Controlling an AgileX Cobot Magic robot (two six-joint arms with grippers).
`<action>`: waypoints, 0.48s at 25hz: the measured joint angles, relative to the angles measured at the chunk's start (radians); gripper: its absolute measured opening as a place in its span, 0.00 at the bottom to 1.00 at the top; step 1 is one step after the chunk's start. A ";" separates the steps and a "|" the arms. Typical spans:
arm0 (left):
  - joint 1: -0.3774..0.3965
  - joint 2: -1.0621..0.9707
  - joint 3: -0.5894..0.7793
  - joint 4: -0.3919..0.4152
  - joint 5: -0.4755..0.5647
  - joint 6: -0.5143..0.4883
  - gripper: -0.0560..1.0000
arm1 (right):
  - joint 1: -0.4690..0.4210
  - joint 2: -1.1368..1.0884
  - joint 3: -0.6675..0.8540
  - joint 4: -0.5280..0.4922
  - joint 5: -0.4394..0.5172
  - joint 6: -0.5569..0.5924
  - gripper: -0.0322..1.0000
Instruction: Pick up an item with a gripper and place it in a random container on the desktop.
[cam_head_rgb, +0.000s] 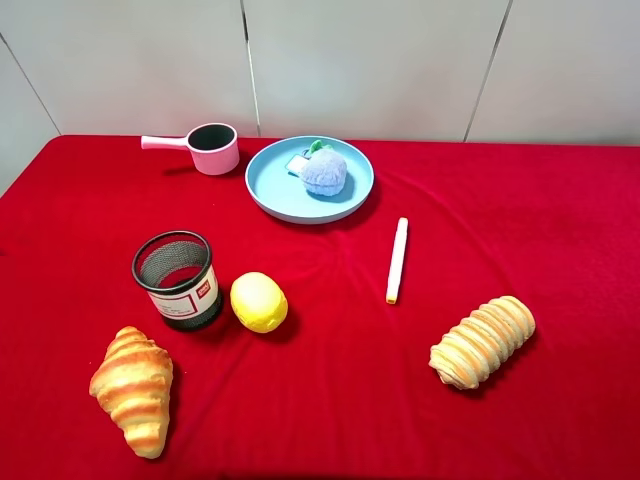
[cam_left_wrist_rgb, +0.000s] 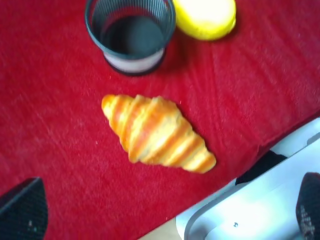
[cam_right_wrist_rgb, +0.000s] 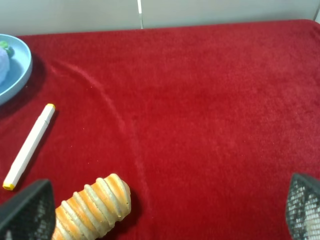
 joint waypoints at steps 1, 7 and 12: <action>0.000 -0.036 0.023 0.000 0.000 0.000 0.99 | 0.000 0.000 0.000 0.000 0.000 0.000 0.70; 0.047 -0.254 0.147 0.000 0.001 0.000 0.99 | 0.000 0.000 0.000 0.000 0.000 0.000 0.70; 0.177 -0.415 0.177 0.006 0.001 0.000 0.99 | 0.000 0.000 0.000 0.000 0.000 0.000 0.70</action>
